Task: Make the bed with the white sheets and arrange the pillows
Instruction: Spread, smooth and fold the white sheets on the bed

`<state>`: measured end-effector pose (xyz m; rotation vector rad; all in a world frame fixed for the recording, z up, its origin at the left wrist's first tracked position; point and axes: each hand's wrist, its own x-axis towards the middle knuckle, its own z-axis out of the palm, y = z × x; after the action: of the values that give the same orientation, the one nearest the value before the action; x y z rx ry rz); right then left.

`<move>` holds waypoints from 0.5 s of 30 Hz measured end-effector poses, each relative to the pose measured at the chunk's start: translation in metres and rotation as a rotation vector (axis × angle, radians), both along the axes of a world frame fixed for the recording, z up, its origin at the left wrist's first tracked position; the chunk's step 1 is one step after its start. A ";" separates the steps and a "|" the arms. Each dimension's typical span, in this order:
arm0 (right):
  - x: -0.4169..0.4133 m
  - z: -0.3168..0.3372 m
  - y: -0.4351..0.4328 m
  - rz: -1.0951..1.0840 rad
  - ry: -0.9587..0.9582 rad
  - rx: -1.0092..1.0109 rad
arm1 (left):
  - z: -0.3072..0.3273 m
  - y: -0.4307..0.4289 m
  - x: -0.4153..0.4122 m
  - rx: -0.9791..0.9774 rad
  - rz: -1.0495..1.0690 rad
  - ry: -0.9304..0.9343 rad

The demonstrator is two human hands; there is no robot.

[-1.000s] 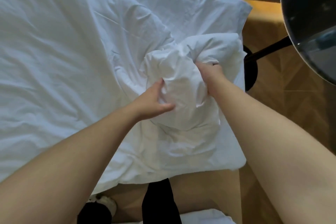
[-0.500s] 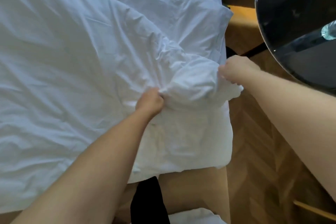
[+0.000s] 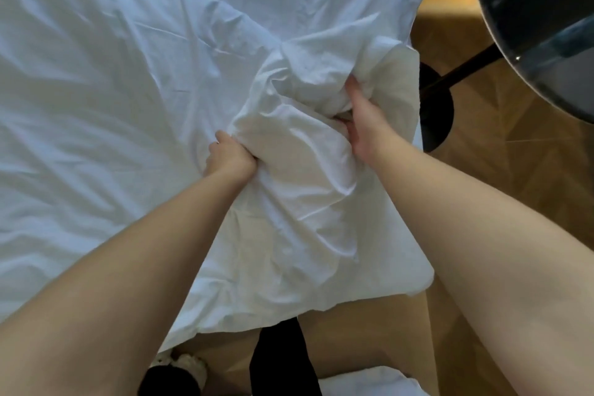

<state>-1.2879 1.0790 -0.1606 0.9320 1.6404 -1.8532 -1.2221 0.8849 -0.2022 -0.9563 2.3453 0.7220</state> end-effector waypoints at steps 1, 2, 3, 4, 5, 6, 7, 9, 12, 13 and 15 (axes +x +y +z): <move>-0.006 0.003 -0.008 -0.003 0.019 0.038 | 0.013 0.005 0.004 -0.074 0.016 0.184; -0.011 0.009 -0.012 -0.010 0.035 0.079 | 0.028 0.013 0.010 -0.068 0.025 0.384; -0.017 0.013 -0.014 -0.016 0.045 0.104 | 0.042 0.020 0.016 0.016 0.009 0.527; -0.022 0.020 -0.014 -0.008 0.045 0.114 | 0.052 0.028 0.023 0.151 -0.020 0.586; -0.028 0.026 -0.014 0.017 0.042 0.122 | 0.058 0.038 0.029 0.271 -0.068 0.560; -0.031 0.031 -0.014 0.063 0.028 0.135 | 0.060 0.048 0.033 0.345 -0.128 0.469; -0.034 0.035 -0.014 0.118 0.013 0.146 | 0.059 0.058 0.033 0.377 -0.171 0.357; -0.032 0.044 -0.014 0.232 -0.006 0.175 | 0.051 0.068 0.021 0.371 -0.056 0.220; -0.024 0.051 -0.004 0.332 -0.001 0.187 | 0.042 0.058 -0.008 0.329 0.272 0.154; -0.021 0.052 0.000 0.346 -0.002 0.178 | 0.041 0.056 -0.012 0.375 0.263 0.166; -0.014 0.050 0.003 0.348 -0.010 0.136 | 0.046 0.059 -0.015 0.567 0.208 0.237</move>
<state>-1.3016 1.0822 -0.1103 0.6553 1.8092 -1.5170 -1.2372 0.9435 -0.1566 -0.8909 2.0494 1.5532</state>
